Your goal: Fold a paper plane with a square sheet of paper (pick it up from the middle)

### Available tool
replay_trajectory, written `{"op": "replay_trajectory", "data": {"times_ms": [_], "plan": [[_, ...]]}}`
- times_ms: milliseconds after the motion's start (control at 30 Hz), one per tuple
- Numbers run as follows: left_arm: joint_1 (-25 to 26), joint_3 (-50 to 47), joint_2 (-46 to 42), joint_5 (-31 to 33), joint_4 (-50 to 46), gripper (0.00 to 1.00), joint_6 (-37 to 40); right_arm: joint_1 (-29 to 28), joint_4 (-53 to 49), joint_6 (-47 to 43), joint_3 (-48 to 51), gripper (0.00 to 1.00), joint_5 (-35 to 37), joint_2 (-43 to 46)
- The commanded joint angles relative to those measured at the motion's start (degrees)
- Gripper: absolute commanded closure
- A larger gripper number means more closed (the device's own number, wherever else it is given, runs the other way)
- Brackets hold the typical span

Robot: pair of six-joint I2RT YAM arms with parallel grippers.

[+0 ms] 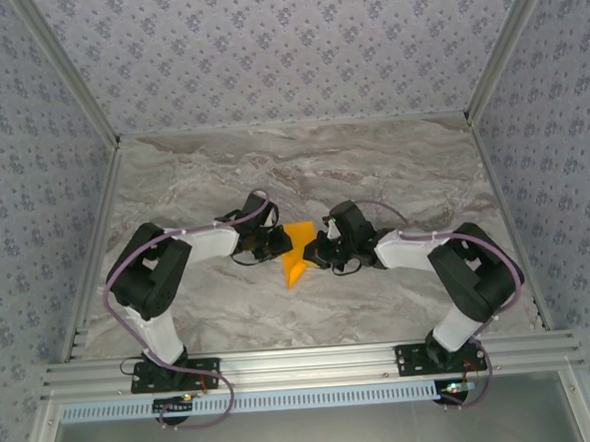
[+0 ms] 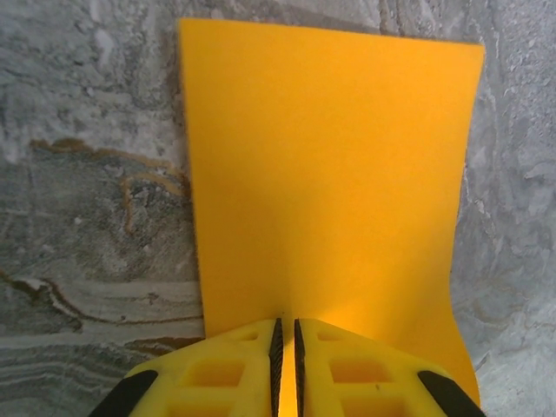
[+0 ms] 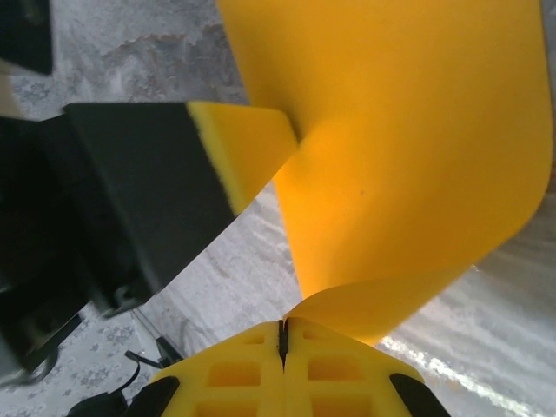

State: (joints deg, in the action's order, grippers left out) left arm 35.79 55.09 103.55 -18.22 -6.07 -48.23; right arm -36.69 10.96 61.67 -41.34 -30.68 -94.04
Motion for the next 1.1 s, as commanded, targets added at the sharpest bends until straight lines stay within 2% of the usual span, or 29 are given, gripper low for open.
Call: {"op": "replay_trajectory", "data": {"times_ms": [0,233,533,1067], "plan": [[-0.2,2.2,-3.6,0.3,-3.7,0.83,2.6,-0.4,0.7,-1.2,-1.7,1.00,0.1,-2.3],[-2.0,2.6,-4.2,2.9,-3.2,0.83,4.2,-0.5,1.7,-1.5,-2.0,1.00,0.1,-4.8],[-2.6,3.8,1.2,1.8,-2.2,0.85,4.5,-0.9,3.3,-2.3,-3.1,1.00,-0.2,-7.2],[-2.7,4.4,3.2,2.0,-3.9,0.87,4.9,-1.0,5.6,-2.9,-3.9,1.00,-0.2,-9.9]]}}
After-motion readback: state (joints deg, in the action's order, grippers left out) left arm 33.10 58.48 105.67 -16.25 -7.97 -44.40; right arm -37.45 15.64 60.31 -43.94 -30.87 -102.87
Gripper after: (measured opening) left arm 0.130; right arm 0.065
